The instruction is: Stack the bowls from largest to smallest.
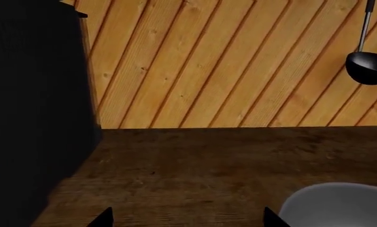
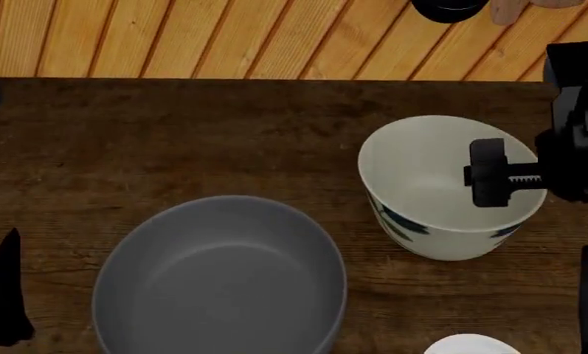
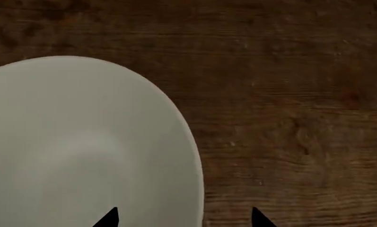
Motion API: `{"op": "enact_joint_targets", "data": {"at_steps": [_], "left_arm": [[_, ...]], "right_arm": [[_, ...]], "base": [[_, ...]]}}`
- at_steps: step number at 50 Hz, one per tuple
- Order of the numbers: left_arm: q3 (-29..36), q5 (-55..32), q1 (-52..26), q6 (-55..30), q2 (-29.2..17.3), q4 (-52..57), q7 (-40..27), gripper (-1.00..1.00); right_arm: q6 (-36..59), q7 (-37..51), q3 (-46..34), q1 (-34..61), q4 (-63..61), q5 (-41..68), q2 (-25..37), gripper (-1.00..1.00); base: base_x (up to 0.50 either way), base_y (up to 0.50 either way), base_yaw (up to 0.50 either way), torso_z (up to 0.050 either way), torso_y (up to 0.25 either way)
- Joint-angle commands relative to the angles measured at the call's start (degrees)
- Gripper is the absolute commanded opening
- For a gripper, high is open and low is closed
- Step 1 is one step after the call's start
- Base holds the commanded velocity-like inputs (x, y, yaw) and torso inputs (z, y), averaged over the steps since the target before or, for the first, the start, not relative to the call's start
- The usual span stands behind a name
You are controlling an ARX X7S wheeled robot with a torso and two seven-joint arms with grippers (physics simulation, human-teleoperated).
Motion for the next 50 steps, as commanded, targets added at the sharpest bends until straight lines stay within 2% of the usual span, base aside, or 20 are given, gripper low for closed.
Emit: {"op": "enact_joint_targets", "data": {"at_steps": [1, 10, 11, 15, 20, 25, 26, 29, 35, 40, 41, 45, 48, 50], "left_arm": [[-1.0, -0.5, 0.5, 0.1, -0.4, 0.1, -0.2, 1.0], [-0.4, -0.2, 0.1, 0.5, -0.4, -0.7, -0.4, 1.0], [-0.3, -0.1, 0.3, 0.6, -0.5, -0.7, -0.4, 1.0], [0.0, -0.1, 0.3, 0.7, -0.5, -0.8, -0.5, 1.0], [-0.5, -0.1, 1.2, 1.4, -0.8, -0.9, -0.1, 1.0], [0.1, 0.3, 0.8, 1.6, -0.7, -1.4, -0.5, 1.0], [0.5, 0.5, 0.4, 1.7, -0.5, -1.7, -0.7, 1.0], [0.1, 0.2, 0.9, 1.7, -0.7, -1.5, -0.5, 1.0], [-0.6, -0.1, 0.9, 1.7, -1.0, -1.4, -0.6, 1.0], [-2.5, -0.9, 1.7, 1.6, -1.4, -1.2, -0.6, 1.0], [-2.6, -0.9, 1.7, 1.7, -1.4, -1.3, -0.6, 1.0], [-4.0, -1.5, 1.7, 1.1, -1.8, -1.2, -0.9, 1.0], [-3.6, -1.4, 0.4, 0.4, -1.8, -1.2, -1.9, 1.0], [-3.8, -1.3, 0.5, 0.5, -2.0, -1.4, -1.9, 1.0]], "right_arm": [[-5.2, -3.0, -0.7, 2.3, 14.3, -0.5, -3.1, 1.0], [-6.2, -3.4, 2.4, 2.6, 14.5, -2.2, -3.4, 1.0], [-7.5, -3.4, 2.3, 2.9, 14.2, -2.6, -3.3, -1.0], [-5.1, -2.2, 4.1, 3.1, 9.4, -1.4, -1.4, -1.0], [2.8, 5.0, 11.9, -1.7, -7.8, 3.0, 3.4, -1.0], [6.1, 8.7, 18.8, -2.0, -14.9, 6.0, 5.4, -1.0], [5.5, 8.4, 18.6, -1.8, -16.3, 6.1, 5.6, -1.0], [7.8, 11.3, 25.7, -0.2, -16.1, 8.8, 4.6, -1.0], [13.1, 13.7, 30.7, 0.2, -21.9, 11.9, 3.8, -1.0], [20.8, 16.8, 36.0, -1.4, -30.8, 16.7, 2.3, -1.0], [21.1, 19.3, 35.5, -1.3, -31.4, 20.7, 2.7, -1.0], [21.1, 39.9, 33.2, -2.9, -32.6, 51.0, 4.6, -1.0], [21.0, 46.8, 29.4, -4.8, -35.2, 62.7, 5.4, -1.0], [20.9, 52.8, 29.7, -5.9, -34.7, 70.4, 5.4, -1.0]], "base": [[0.0, 0.0, 0.0, 0.0, 0.0], [0.0, 0.0, 0.0, 0.0, 0.0], [0.0, 0.0, 0.0, 0.0, 0.0], [0.0, 0.0, 0.0, 0.0, 0.0], [0.0, 0.0, 0.0, 0.0, 0.0], [0.0, 0.0, 0.0, 0.0, 0.0], [0.0, 0.0, 0.0, 0.0, 0.0], [0.0, 0.0, 0.0, 0.0, 0.0], [0.0, 0.0, 0.0, 0.0, 0.0], [0.0, 0.0, 0.0, 0.0, 0.0], [0.0, 0.0, 0.0, 0.0, 0.0], [0.0, 0.0, 0.0, 0.0, 0.0], [0.0, 0.0, 0.0, 0.0, 0.0], [0.0, 0.0, 0.0, 0.0, 0.0]]}}
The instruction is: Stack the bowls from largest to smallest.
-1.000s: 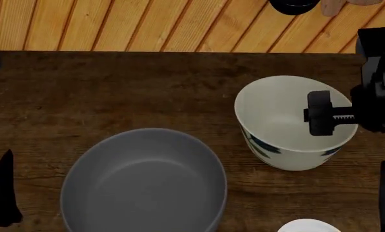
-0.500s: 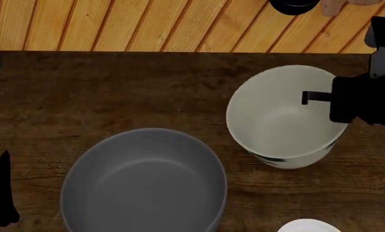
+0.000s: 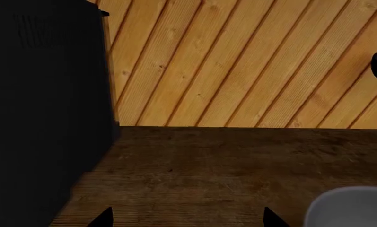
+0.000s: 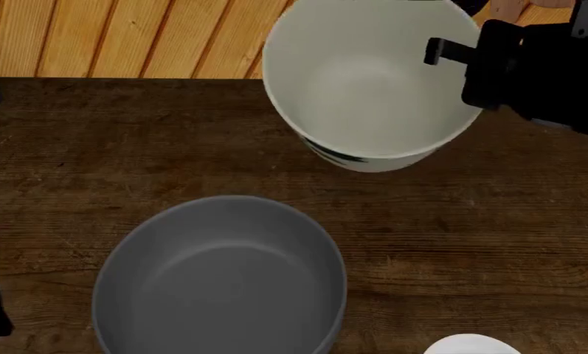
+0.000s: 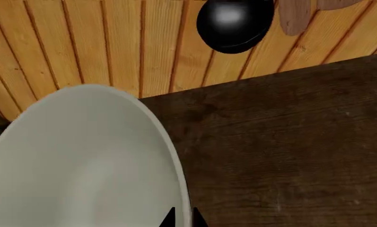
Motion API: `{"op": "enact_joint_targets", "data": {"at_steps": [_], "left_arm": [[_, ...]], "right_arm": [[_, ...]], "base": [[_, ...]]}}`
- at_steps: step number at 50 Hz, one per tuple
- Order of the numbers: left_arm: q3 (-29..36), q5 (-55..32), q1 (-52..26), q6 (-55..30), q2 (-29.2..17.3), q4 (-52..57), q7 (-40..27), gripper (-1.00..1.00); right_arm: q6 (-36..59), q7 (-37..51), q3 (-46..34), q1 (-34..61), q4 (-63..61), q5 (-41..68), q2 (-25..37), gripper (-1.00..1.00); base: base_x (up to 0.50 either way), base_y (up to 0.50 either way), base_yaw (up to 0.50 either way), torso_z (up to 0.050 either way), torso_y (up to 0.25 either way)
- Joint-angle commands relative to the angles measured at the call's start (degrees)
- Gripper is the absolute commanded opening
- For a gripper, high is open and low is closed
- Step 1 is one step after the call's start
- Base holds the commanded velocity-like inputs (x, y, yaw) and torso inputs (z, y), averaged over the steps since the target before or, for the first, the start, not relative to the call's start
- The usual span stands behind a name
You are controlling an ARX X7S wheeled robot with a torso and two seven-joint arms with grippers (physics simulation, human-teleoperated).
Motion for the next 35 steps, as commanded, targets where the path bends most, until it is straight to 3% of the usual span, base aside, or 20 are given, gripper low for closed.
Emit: {"op": "enact_joint_targets", "data": {"at_steps": [1, 6, 15, 35], "left_arm": [[-2.3, -0.7, 0.1, -0.5, -0.9, 0.1, -0.7, 1.0], [-4.7, -2.0, 0.8, -1.1, -1.4, 1.0, -0.7, 1.0], [-5.5, -2.4, 0.6, -1.2, -1.7, 0.8, -1.1, 1.0], [-6.0, -2.8, 1.3, -0.4, -1.9, 0.4, -0.9, 1.0]], "right_arm": [[3.9, 28.0, -0.2, -4.8, -8.7, 41.0, 1.5, -1.0], [2.3, 42.0, -3.4, -7.7, -9.6, 61.0, 1.3, -1.0], [-0.9, 49.3, -9.6, -13.6, -15.4, 72.9, 0.5, -1.0], [-2.7, 48.3, -12.2, -21.6, -19.1, 71.4, -0.1, -1.0]], "base": [[0.0, 0.0, 0.0, 0.0, 0.0], [0.0, 0.0, 0.0, 0.0, 0.0], [0.0, 0.0, 0.0, 0.0, 0.0], [0.0, 0.0, 0.0, 0.0, 0.0]]}}
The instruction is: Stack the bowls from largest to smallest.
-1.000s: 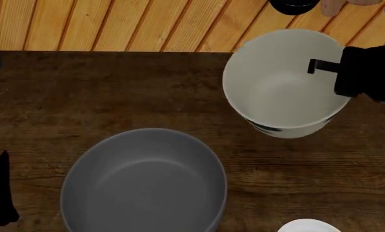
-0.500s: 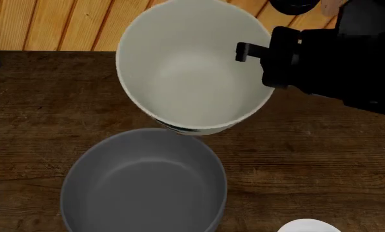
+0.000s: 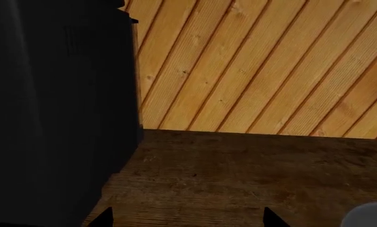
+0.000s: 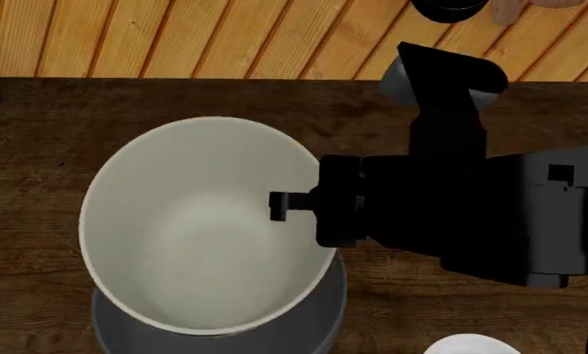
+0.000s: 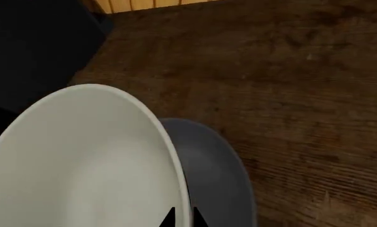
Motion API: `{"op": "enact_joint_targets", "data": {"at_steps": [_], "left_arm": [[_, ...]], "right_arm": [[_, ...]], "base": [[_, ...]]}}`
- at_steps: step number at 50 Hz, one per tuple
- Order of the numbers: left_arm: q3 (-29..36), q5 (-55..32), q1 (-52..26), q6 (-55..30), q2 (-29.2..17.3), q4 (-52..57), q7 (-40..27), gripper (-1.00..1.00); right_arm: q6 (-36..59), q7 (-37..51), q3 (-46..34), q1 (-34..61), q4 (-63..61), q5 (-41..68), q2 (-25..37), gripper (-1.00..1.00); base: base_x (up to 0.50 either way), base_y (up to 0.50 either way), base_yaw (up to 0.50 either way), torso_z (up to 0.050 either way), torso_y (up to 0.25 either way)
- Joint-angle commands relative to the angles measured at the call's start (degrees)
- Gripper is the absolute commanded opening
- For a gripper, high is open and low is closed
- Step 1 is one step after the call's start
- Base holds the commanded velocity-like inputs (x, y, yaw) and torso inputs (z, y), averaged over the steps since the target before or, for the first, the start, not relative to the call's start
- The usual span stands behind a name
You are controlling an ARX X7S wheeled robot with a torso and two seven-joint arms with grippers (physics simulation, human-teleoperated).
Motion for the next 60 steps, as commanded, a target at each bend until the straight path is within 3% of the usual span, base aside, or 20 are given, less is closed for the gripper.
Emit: {"op": "enact_joint_targets", "data": {"at_steps": [1, 42, 51, 52, 60], "left_arm": [[-0.7, -0.6, 0.4, 0.1, -0.3, 0.1, 0.0, 1.0], [0.2, -0.1, 0.9, 1.8, -0.6, -1.9, -0.3, 1.0], [0.4, -0.4, 0.9, 1.6, -0.7, -1.6, -0.5, 1.0], [0.3, -0.5, 1.0, 1.6, -0.8, -1.5, -0.4, 1.0], [0.3, -0.6, 0.9, 1.7, -0.9, -1.6, -0.6, 1.0]], "right_arm": [[-1.1, 1.7, -1.6, -5.0, -3.0, 3.2, 0.4, -1.0], [-3.4, -6.1, -2.6, -11.6, -5.1, -7.7, 0.5, -1.0], [-4.1, -6.4, -3.1, -8.2, -4.7, -8.4, 0.4, -1.0], [-4.1, -6.2, -3.2, -7.8, -4.7, -8.2, 0.4, 1.0], [-4.8, -5.6, -3.5, -6.8, -5.1, -7.0, 0.6, 1.0]], "base": [[0.0, 0.0, 0.0, 0.0, 0.0], [0.0, 0.0, 0.0, 0.0, 0.0], [0.0, 0.0, 0.0, 0.0, 0.0], [0.0, 0.0, 0.0, 0.0, 0.0], [0.0, 0.0, 0.0, 0.0, 0.0]]}}
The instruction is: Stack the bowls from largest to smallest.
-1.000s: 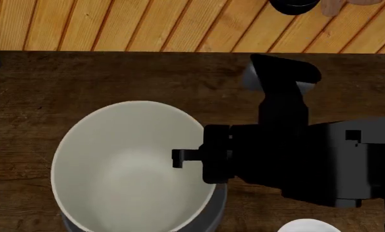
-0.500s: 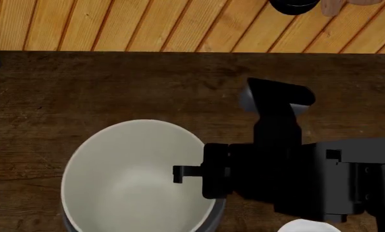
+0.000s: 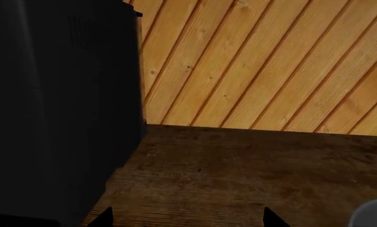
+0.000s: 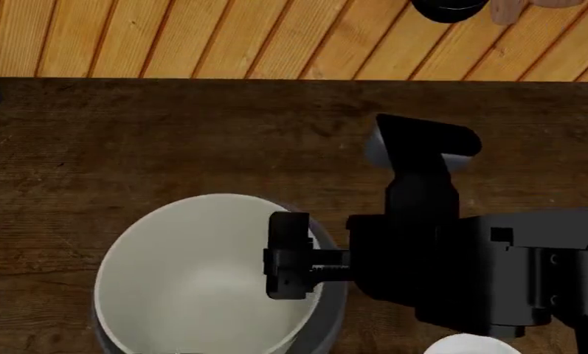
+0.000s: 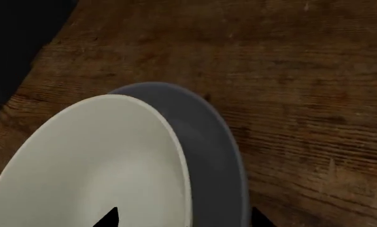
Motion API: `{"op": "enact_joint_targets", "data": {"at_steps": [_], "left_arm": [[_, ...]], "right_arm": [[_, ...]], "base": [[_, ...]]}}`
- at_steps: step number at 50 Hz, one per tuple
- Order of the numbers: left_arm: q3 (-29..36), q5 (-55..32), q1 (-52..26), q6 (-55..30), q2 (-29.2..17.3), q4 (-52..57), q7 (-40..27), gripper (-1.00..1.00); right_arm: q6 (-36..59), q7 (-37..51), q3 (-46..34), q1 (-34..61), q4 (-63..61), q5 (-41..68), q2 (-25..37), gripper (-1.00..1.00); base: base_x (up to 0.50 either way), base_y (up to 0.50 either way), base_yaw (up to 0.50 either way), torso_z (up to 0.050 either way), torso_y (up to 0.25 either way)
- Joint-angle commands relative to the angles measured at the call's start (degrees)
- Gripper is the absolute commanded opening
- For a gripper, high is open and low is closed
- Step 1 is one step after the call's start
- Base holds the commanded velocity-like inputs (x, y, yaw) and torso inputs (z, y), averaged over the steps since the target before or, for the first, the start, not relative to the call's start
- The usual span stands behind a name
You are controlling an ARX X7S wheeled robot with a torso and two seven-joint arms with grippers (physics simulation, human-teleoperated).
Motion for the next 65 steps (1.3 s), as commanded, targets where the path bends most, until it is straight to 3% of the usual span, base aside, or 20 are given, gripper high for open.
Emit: {"op": "enact_joint_targets", "data": {"at_steps": [1, 11, 19, 34, 45, 53, 57, 65], "left_arm": [[0.4, -0.1, -0.3, 0.0, 0.0, -0.1, -0.4, 1.0], [0.4, -0.4, -0.1, 0.1, -0.2, -0.1, -0.4, 1.0], [0.0, -0.9, -0.2, 0.0, -0.3, 0.0, -0.6, 1.0], [-0.2, -1.1, 0.5, 0.5, -0.7, 0.1, -0.4, 1.0], [-1.0, -1.8, 1.2, 0.5, -1.2, 0.8, -0.3, 1.0], [-0.5, -1.3, 1.3, 0.8, -1.4, 0.7, -0.5, 1.0], [-0.5, -1.4, 1.1, 0.8, -1.4, 0.6, -0.7, 1.0], [-0.5, -1.4, 1.4, 1.2, -1.6, 0.5, -0.5, 1.0]], "right_arm": [[-0.9, 0.3, -0.5, 1.4, -0.7, 0.7, 0.3, 1.0], [-2.0, 3.2, -0.6, 3.8, -2.0, 5.1, 1.9, 1.0], [-4.7, 9.8, 0.2, 5.4, -8.7, 14.3, 6.8, 1.0], [-6.5, 13.7, 10.7, -9.5, -28.7, 24.1, 23.4, 1.0], [-7.0, 15.7, 18.5, -19.1, -33.9, 31.4, 37.4, 1.0], [-2.2, 15.2, 26.1, -27.7, -34.7, 30.6, 40.7, 1.0], [-1.5, 14.5, 24.0, -25.8, -34.7, 32.1, 43.7, 1.0], [1.8, 14.1, 22.3, -24.6, -34.5, 28.8, 44.0, 1.0]], "base": [[0.0, 0.0, 0.0, 0.0, 0.0], [0.0, 0.0, 0.0, 0.0, 0.0], [0.0, 0.0, 0.0, 0.0, 0.0], [0.0, 0.0, 0.0, 0.0, 0.0], [0.0, 0.0, 0.0, 0.0, 0.0], [0.0, 0.0, 0.0, 0.0, 0.0], [0.0, 0.0, 0.0, 0.0, 0.0], [0.0, 0.0, 0.0, 0.0, 0.0]]}}
